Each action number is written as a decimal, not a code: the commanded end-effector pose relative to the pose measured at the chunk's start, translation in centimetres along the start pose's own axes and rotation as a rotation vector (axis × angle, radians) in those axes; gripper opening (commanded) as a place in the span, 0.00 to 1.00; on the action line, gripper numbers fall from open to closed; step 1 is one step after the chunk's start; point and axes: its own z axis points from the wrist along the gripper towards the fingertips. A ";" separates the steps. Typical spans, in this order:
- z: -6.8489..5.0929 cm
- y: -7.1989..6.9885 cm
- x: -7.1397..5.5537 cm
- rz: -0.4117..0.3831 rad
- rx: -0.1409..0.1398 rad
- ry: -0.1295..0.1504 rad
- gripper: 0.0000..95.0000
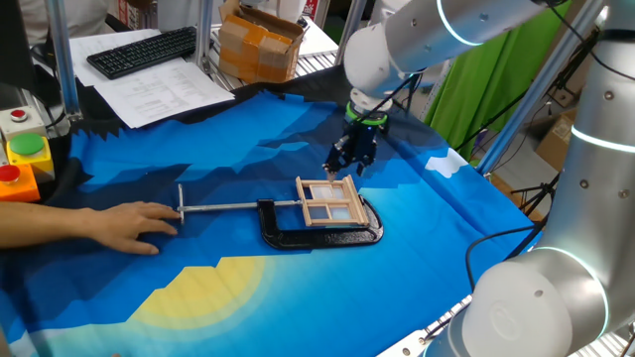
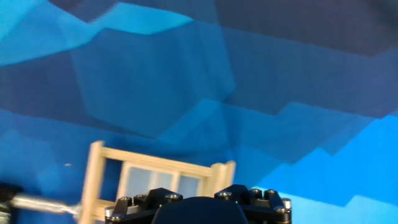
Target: Open a sliding window
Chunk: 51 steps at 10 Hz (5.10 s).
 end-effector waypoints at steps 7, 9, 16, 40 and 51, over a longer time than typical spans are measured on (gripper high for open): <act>0.3 5.2 -0.3 0.075 -0.064 0.005 0.00; 0.6 6.2 -0.3 0.093 -0.074 0.007 0.00; 1.8 8.2 0.1 0.149 -0.110 -0.009 0.00; 3.4 6.1 0.1 0.084 -0.055 -0.057 0.40; -0.6 8.2 0.1 0.133 -0.054 0.080 0.00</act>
